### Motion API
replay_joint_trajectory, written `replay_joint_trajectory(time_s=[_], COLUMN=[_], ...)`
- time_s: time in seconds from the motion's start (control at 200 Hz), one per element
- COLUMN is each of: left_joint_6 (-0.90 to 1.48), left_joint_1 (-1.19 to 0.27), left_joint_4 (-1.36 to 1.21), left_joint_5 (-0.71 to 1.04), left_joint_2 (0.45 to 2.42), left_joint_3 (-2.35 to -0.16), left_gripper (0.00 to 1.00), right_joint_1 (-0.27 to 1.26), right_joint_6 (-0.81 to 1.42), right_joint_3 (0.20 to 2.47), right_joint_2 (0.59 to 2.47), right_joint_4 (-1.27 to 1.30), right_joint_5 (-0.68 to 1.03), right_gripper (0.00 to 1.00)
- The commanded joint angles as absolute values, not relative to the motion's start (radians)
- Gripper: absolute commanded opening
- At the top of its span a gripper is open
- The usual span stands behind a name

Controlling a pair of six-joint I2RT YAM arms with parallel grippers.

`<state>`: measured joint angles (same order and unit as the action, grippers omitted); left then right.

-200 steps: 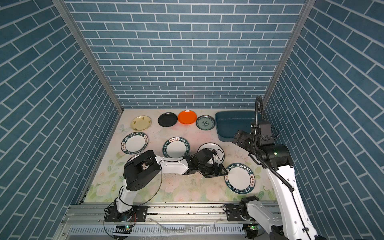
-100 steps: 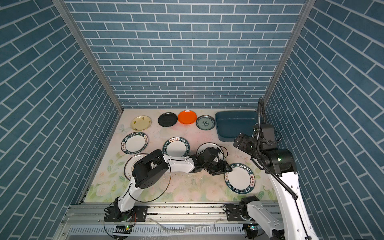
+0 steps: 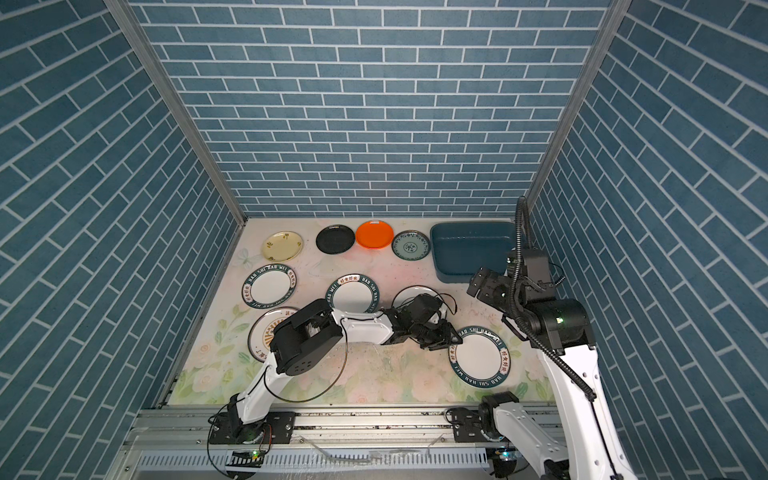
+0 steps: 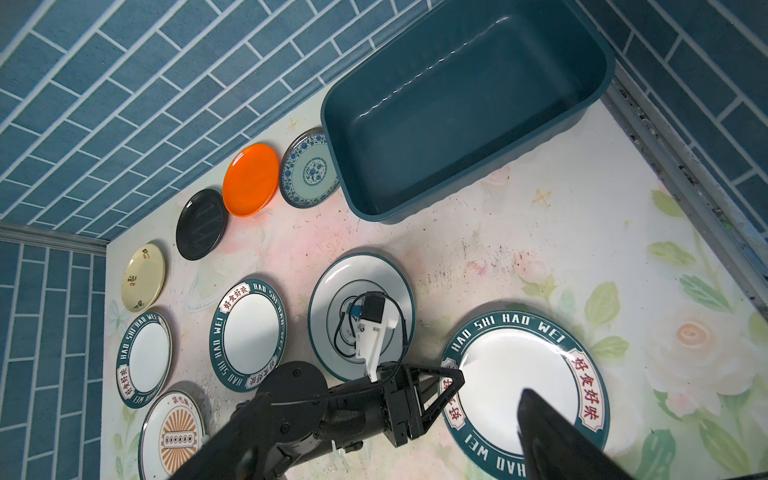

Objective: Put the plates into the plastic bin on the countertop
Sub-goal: 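Close left gripper on the rim of the large green-rimmed plate, then lift the plate with left gripper toward the bin while right gripper meets it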

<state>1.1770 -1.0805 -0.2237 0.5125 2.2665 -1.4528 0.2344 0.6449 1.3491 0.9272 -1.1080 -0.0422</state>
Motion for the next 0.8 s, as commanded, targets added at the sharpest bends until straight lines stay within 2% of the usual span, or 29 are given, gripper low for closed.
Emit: replay_joint_trajectory(time_s=[0.0, 0.415, 0.795], left_joint_6=[1.169, 1.167, 1.145], left_joint_1=[-1.087, -1.089, -1.092], left_joint_4=[-0.150, -0.120, -0.111], left_joint_5=[0.494, 0.476, 0.468], left_joint_2=[2.297, 2.296, 2.281], left_joint_3=[-1.460, -1.465, -1.474], left_gripper=[0.39, 0.15, 0.02], right_joint_1=[0.230, 0.229, 0.229], right_joint_6=[0.614, 0.614, 0.617], right_joint_3=[1.365, 1.365, 1.364], right_joint_2=[0.927, 0.927, 0.925], right_joint_4=[-1.131, -1.129, -1.126], right_joint_5=[-0.067, -0.062, -0.057], right_gripper=[0.92, 0.92, 0.92])
